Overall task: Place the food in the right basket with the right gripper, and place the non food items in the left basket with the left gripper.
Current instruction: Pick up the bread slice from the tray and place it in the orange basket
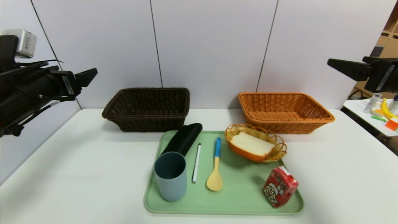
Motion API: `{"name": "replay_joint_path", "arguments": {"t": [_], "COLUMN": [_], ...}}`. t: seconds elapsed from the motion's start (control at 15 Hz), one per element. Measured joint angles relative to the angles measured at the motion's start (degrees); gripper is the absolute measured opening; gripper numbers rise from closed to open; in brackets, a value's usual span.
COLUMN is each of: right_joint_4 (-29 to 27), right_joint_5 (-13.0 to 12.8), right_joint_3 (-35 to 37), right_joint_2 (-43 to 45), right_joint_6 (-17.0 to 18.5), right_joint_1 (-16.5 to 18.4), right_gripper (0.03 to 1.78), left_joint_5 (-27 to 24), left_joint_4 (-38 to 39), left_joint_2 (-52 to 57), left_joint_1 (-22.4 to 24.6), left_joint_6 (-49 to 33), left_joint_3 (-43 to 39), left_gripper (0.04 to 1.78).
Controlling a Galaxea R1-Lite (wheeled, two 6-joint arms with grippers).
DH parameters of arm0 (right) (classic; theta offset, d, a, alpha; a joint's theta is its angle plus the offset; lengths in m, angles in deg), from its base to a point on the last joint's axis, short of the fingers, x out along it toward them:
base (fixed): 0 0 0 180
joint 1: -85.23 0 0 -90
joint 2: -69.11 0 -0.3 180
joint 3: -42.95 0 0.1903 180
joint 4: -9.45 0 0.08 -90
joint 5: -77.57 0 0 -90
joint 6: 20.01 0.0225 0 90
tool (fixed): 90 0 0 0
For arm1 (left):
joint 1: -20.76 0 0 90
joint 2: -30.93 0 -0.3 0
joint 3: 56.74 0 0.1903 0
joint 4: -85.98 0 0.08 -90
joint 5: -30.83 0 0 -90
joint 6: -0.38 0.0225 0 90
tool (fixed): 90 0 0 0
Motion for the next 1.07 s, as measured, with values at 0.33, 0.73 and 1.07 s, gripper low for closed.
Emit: {"name": "replay_joint_path", "arguments": {"t": [0.33, 0.73, 1.07], "right_joint_4": [-14.69, -39.44, -48.06], "right_joint_5": [0.44, -4.28, -20.03], "right_joint_3": [-7.95, -21.26, -25.00], "right_joint_2": [-6.95, -10.89, -12.54], "right_joint_6": [-2.12, -32.15, -41.76], "right_joint_1": [-5.56, -14.14, -27.81], "right_gripper": [1.71, 1.71, 1.71], "left_joint_5": [1.32, 1.45, 2.80], "left_joint_4": [1.77, 1.82, 1.90], "left_joint_2": [-6.77, -7.64, -7.73], "left_joint_1": [-0.22, -0.18, -0.11], "left_joint_6": [1.33, 5.39, 9.30], "left_joint_3": [1.62, 1.44, 0.77], "left_gripper": [1.69, 1.69, 1.69]}}
